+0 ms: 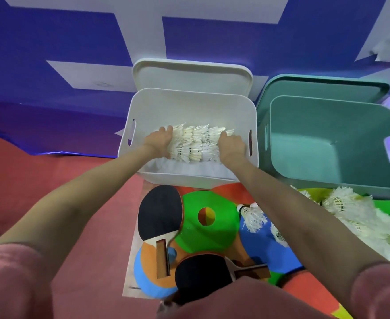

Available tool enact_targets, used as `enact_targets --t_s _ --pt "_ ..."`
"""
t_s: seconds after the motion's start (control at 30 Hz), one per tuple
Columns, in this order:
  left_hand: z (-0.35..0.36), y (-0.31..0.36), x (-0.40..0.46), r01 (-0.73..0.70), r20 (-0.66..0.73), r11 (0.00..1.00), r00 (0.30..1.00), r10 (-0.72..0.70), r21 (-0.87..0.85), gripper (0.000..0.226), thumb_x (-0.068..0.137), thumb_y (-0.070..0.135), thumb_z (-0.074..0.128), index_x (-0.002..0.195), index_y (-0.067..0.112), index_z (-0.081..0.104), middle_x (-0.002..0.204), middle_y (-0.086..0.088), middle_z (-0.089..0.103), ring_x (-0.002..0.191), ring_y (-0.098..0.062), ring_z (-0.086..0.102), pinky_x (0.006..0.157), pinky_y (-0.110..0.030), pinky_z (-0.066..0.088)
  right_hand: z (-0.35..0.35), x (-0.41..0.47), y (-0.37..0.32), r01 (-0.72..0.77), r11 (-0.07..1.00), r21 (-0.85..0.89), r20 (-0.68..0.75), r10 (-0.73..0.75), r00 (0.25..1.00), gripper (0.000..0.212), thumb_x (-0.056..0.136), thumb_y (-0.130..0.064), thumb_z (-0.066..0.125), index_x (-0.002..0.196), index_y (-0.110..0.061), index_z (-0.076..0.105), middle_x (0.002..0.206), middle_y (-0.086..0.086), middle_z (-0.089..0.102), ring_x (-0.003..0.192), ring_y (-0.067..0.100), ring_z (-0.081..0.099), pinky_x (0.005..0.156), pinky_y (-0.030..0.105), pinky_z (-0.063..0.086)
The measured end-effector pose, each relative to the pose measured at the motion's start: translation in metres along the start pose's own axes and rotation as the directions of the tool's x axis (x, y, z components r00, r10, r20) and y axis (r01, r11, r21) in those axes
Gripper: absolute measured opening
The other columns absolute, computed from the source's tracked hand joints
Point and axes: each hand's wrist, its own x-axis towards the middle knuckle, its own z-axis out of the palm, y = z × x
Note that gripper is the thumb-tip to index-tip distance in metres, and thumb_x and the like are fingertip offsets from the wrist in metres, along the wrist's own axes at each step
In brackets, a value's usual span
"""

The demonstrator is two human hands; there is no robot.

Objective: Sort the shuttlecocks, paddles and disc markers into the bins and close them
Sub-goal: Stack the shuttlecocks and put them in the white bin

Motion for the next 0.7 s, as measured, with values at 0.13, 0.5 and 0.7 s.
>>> enact_targets --t_s 0.13,0.5,0.7 --pt "-0.002 -0.001 0.000 0.025 0.076 0.997 0.997 -0.019 -0.071 0.079 0.072 0.026 0.082 0.128 0.000 0.032 0.120 -0.022 0.042 0.102 -0.041 0.054 0.084 -0.044 0.048 -0.003 -0.003 0.001 0.048 0.995 -0.090 -0.017 -0.050 0.999 0.046 0.084 -0.001 0.060 0.127 -0.004 0.044 0.127 0.016 0.050 0.119 0.028 0.048 0.090 0.034 0.047" --pt "-0.024 0.007 -0.020 0.015 0.195 0.997 0.981 0.000 -0.071 0.065 0.088 0.033 0.065 0.141 0.012 0.034 0.133 -0.015 0.048 0.117 -0.033 0.051 0.096 -0.043 0.044 -0.030 -0.025 0.017 0.247 0.969 -0.029 0.075 -0.244 0.967 0.037 0.089 0.002 0.043 0.126 0.001 0.042 0.125 0.018 0.055 0.115 0.035 0.054 0.088 0.039 0.044" --pt "-0.047 0.031 -0.053 -0.024 -0.063 0.991 0.998 0.016 -0.131 0.061 0.091 0.031 0.061 0.143 0.012 0.037 0.134 -0.018 0.049 0.121 -0.035 0.047 0.099 -0.044 0.042 -0.072 -0.068 0.048 0.375 0.906 0.199 -0.169 -0.345 0.923 0.038 0.092 -0.011 0.048 0.129 -0.004 0.042 0.128 0.018 0.047 0.118 0.034 0.047 0.093 0.042 0.043"
